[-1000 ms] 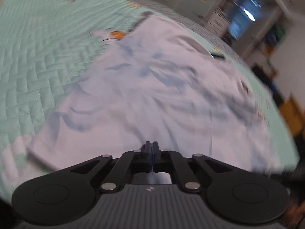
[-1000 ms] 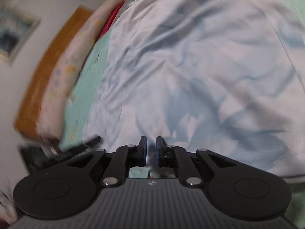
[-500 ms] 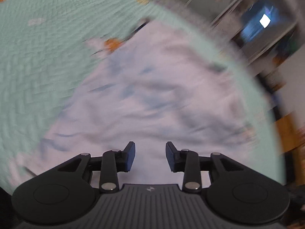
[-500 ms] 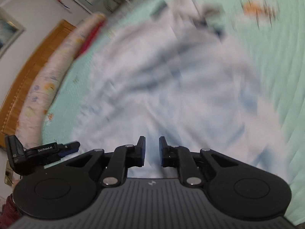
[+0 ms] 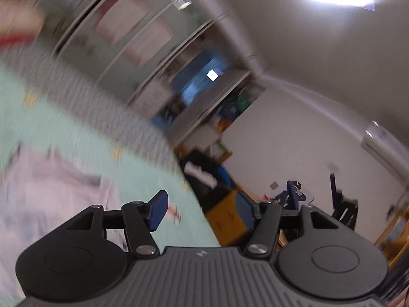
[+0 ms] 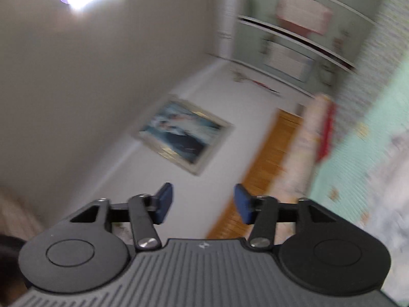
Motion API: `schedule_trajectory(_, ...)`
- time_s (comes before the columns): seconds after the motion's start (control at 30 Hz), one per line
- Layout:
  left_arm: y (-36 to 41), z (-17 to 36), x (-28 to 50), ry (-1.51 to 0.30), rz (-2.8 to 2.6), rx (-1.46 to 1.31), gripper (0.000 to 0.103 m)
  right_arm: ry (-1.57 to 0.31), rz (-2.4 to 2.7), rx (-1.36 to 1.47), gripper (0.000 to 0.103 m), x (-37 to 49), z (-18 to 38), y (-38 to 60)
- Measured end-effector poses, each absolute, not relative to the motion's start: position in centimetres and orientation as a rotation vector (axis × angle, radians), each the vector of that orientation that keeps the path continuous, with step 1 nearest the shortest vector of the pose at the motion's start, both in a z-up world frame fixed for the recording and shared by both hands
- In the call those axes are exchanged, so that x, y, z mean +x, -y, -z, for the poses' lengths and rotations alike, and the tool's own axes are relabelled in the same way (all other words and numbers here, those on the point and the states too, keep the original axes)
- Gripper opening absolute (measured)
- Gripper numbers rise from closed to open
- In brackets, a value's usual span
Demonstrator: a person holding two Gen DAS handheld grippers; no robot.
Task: Fold clothes
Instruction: 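Lift both grippers away from the shirt and reposition over it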
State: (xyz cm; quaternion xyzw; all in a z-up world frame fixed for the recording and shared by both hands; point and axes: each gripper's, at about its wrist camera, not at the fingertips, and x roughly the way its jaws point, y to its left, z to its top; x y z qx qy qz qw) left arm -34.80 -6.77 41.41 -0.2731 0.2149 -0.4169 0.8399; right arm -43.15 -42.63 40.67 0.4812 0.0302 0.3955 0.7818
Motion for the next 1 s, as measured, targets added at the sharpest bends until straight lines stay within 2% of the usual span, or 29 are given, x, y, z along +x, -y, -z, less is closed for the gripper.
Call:
schedule_trajectory(0.1, 7.9, -48.6, -35.3, -0.297, 0.85, -0.465, 0.062, 0.078, -0.787, 0.885, 0.063, -44.4, -47.5, 43.7)
schedule_trajectory(0.23, 9.7, -59.6, -34.2, -0.094, 0.752, -0.365, 0.062, 0.16, -0.634, 0.74, 0.063, -43.2, -56.6, 44.5)
schedule_trajectory(0.3, 11.0, -64.5, -34.0, 0.02, 0.707, -0.304, 0.069, 0.196, -0.52, 0.664, 0.063, -42.1, -60.9, 44.4)
schedule_trajectory(0.37, 12.4, -67.9, -33.8, 0.132, 0.656, -0.248, 0.074, 0.23, -0.438, 0.618, 0.063, -40.8, -64.4, 44.5)
schedule_trajectory(0.47, 14.1, -69.7, -33.1, 0.171, 0.625, -0.234, 0.075, 0.27, -0.299, 0.612, 0.065, -38.1, -67.6, 43.4)
schedule_trajectory(0.6, 15.6, -68.2, -31.0, 0.155, 0.647, -0.204, 0.075, 0.209, -0.244, 0.609, 0.068, -32.6, -68.9, 41.1)
schedule_trajectory(0.77, 16.0, -62.6, -24.9, 0.091, 0.634, -0.15, 0.076, 0.123, -0.22, 0.484, 0.068, -25.0, -66.1, 38.6)
schedule_trajectory(0.8, 15.6, -60.8, -23.0, 0.077, 0.624, -0.145, 0.078, 0.097, -0.225, 0.441, 0.069, -22.5, -63.9, 38.5)
schedule_trajectory(0.87, 15.2, -56.5, -18.2, 0.035, 0.6, -0.134, 0.08, 0.04, -0.239, 0.353, 0.08, -16.9, -59.0, 38.4)
schedule_trajectory(1.0, 16.2, -45.0, -6.3, -0.064, 0.578, -0.078, 0.08, -0.074, -0.266, 0.177, 0.08, -5.7, -49.2, 38.1)
